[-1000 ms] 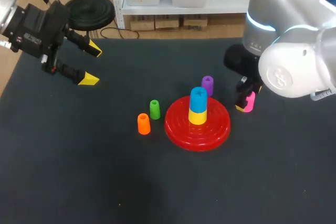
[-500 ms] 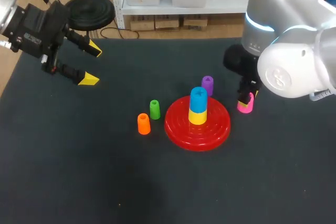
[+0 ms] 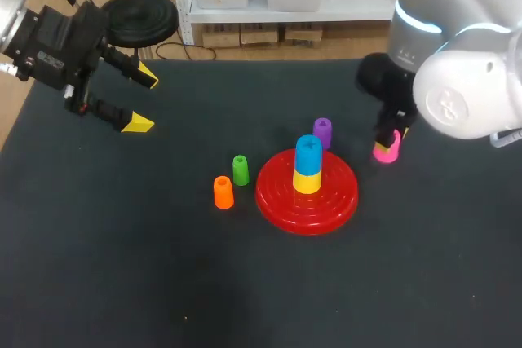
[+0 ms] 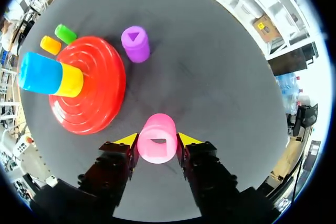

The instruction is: Pick up and stack the cylinders on the red base in this order: pink,purple,orange,green

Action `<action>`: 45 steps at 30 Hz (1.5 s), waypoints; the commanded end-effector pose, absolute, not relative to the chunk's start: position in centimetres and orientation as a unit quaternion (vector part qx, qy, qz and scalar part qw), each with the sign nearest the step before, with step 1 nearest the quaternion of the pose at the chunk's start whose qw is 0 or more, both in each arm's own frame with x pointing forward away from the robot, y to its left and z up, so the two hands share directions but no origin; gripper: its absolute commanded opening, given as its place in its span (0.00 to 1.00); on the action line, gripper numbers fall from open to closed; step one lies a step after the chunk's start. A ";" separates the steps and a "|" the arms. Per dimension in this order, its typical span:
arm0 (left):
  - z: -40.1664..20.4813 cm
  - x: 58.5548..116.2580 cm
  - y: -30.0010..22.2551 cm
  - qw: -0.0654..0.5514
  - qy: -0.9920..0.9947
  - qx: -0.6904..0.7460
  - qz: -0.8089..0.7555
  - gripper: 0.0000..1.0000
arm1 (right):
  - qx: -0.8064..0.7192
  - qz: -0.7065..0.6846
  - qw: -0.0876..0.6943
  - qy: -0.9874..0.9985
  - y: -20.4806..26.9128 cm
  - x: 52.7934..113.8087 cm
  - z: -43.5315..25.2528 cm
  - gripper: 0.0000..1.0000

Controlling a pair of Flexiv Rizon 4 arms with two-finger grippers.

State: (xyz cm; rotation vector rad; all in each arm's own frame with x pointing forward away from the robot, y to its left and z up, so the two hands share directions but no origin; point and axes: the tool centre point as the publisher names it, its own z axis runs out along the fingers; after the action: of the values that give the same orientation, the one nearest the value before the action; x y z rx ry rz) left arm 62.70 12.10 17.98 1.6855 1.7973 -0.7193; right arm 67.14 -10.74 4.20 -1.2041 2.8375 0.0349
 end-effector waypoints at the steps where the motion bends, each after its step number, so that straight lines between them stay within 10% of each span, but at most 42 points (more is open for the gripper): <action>1: 17.9 62.6 12.1 0.284 0.672 0.630 -0.268 1.00 | -0.381 0.026 0.040 0.923 -11.7 66.8 6.6 0.00; 45: 17.9 62.6 12.1 0.284 0.672 0.630 -0.268 1.00 | -0.450 0.047 0.048 0.890 -1.2 65.3 17.8 0.00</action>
State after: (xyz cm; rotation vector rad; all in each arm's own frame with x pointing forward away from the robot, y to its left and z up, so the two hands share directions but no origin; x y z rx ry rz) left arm 62.70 12.10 17.98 1.6855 1.7974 -0.7193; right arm 65.46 -1.38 17.59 -1.3647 2.7122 0.1415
